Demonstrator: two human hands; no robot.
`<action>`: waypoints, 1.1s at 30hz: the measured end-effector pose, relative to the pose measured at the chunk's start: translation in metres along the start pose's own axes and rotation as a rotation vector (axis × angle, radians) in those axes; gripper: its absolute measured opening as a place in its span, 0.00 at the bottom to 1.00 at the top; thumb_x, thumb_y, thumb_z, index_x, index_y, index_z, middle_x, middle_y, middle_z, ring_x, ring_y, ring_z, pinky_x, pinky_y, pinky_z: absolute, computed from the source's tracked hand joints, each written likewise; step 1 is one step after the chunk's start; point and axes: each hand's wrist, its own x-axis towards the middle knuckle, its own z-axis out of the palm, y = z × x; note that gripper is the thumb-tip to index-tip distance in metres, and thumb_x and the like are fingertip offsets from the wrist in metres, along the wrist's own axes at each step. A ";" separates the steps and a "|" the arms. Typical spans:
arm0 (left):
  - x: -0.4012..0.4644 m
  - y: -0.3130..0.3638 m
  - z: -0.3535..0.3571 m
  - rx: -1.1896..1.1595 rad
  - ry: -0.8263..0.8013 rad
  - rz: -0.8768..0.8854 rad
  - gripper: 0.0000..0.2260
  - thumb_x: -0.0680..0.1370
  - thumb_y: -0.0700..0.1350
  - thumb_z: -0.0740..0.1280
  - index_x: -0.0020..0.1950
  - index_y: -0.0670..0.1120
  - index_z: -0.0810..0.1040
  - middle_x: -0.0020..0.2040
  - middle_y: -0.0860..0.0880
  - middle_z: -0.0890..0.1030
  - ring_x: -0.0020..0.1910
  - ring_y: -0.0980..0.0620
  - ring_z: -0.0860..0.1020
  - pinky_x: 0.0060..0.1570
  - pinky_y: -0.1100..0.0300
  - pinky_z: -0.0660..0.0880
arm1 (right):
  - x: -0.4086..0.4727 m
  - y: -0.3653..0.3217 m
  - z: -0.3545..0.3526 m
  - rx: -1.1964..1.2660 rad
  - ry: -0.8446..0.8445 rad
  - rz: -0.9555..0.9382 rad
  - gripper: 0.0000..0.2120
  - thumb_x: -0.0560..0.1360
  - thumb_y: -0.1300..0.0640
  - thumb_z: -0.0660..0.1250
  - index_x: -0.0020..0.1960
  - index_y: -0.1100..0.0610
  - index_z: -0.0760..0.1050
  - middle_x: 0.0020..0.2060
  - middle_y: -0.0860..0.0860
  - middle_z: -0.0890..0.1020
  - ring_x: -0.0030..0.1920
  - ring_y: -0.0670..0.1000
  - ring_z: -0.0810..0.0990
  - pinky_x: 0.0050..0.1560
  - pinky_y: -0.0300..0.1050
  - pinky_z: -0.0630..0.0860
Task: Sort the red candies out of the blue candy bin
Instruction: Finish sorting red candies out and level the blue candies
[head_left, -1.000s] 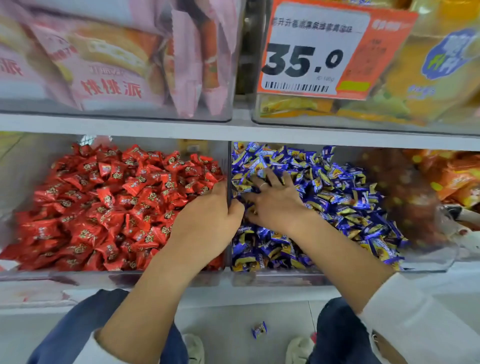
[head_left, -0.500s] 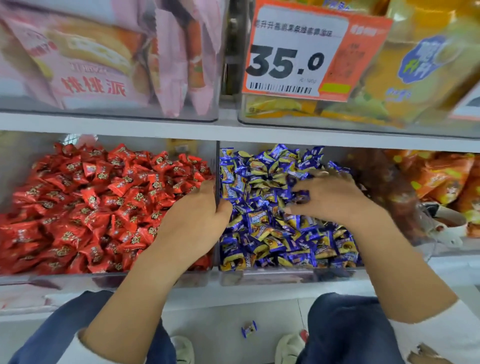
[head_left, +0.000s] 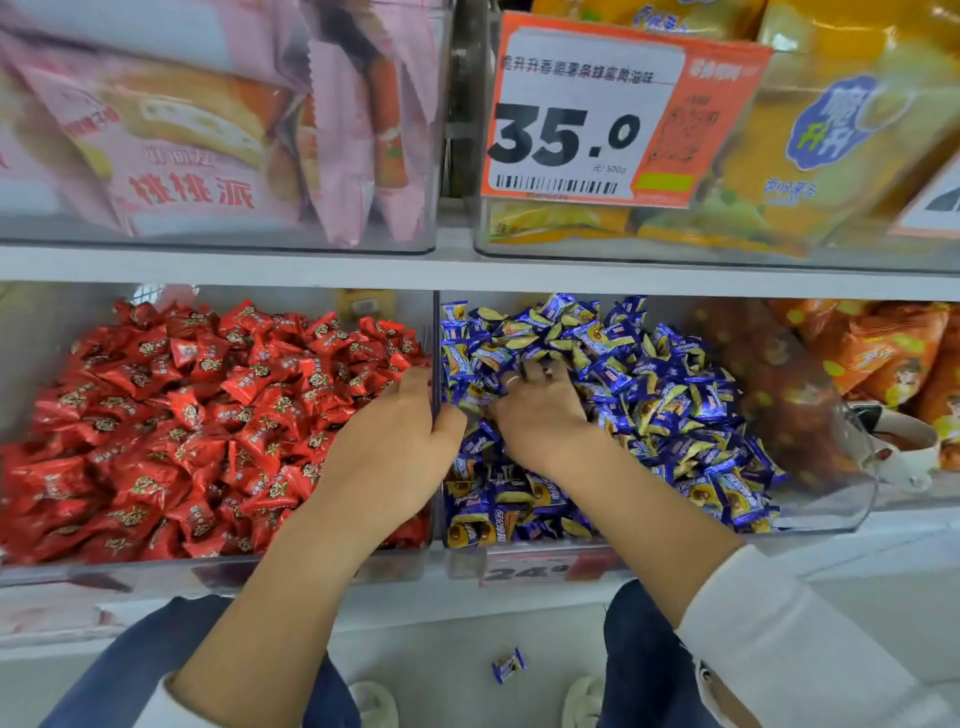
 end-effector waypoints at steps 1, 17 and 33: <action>0.000 0.000 0.000 0.001 -0.001 0.001 0.09 0.79 0.48 0.57 0.57 0.46 0.69 0.39 0.51 0.71 0.38 0.48 0.71 0.36 0.56 0.63 | -0.002 0.005 0.000 -0.007 -0.007 0.039 0.23 0.77 0.48 0.62 0.71 0.49 0.66 0.71 0.55 0.65 0.72 0.60 0.57 0.71 0.63 0.52; -0.001 -0.002 -0.001 0.014 -0.021 0.027 0.08 0.80 0.48 0.57 0.54 0.45 0.69 0.40 0.48 0.75 0.37 0.49 0.74 0.30 0.58 0.64 | -0.064 0.091 0.017 0.500 0.146 0.159 0.11 0.72 0.43 0.68 0.53 0.42 0.79 0.64 0.43 0.73 0.72 0.50 0.60 0.74 0.55 0.50; 0.000 -0.006 0.001 -0.014 -0.017 0.068 0.09 0.80 0.48 0.56 0.54 0.45 0.70 0.43 0.47 0.75 0.41 0.45 0.75 0.38 0.54 0.67 | -0.024 0.024 0.006 0.331 -0.146 -0.003 0.26 0.75 0.51 0.66 0.72 0.47 0.65 0.67 0.51 0.71 0.67 0.55 0.68 0.58 0.50 0.72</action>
